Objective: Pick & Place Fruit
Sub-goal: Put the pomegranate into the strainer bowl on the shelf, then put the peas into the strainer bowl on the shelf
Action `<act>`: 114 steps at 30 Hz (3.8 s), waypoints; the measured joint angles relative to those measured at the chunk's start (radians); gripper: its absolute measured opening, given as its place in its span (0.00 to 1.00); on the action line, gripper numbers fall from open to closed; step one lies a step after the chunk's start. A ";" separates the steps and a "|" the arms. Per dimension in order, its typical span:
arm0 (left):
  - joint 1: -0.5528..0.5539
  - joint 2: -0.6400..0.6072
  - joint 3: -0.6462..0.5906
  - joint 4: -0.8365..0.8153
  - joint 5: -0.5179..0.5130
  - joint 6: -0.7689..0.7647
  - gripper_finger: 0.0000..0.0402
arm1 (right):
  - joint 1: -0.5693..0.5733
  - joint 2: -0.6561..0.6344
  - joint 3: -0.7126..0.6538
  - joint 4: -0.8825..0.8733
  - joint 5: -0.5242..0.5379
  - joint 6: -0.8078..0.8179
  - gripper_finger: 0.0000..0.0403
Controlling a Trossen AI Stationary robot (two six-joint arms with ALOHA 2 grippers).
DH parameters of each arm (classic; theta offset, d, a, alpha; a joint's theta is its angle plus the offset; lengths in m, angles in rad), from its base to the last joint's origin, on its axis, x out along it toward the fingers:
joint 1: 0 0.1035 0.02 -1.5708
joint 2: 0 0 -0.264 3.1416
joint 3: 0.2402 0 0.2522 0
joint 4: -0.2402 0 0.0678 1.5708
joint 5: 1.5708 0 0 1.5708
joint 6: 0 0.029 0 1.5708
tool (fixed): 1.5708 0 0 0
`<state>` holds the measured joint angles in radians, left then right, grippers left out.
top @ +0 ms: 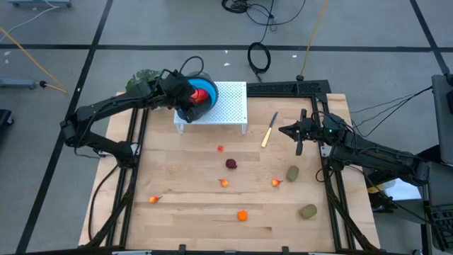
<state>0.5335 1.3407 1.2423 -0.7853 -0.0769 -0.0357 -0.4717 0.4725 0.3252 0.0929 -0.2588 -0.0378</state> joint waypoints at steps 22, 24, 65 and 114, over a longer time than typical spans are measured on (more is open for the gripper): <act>0.000 0.001 0.037 -0.008 -0.008 0.089 0.68 | 0.000 0.000 0.000 0.000 0.000 0.000 0.00; -0.007 0.001 0.096 -0.005 -0.031 0.106 0.68 | 0.000 0.000 0.000 0.000 0.000 0.000 0.00; -0.796 0.000 -0.168 0.523 -0.284 -0.475 0.02 | 0.003 0.000 0.000 0.000 -0.096 0.107 0.00; -1.499 -0.079 -0.435 -0.191 -0.001 -1.279 0.18 | 0.003 0.000 0.000 0.000 -0.108 0.128 0.00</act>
<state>-0.9658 1.2621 0.8074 -0.9761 -0.0778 -1.3151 -0.4690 0.4725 0.3256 0.0929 -0.3664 0.0906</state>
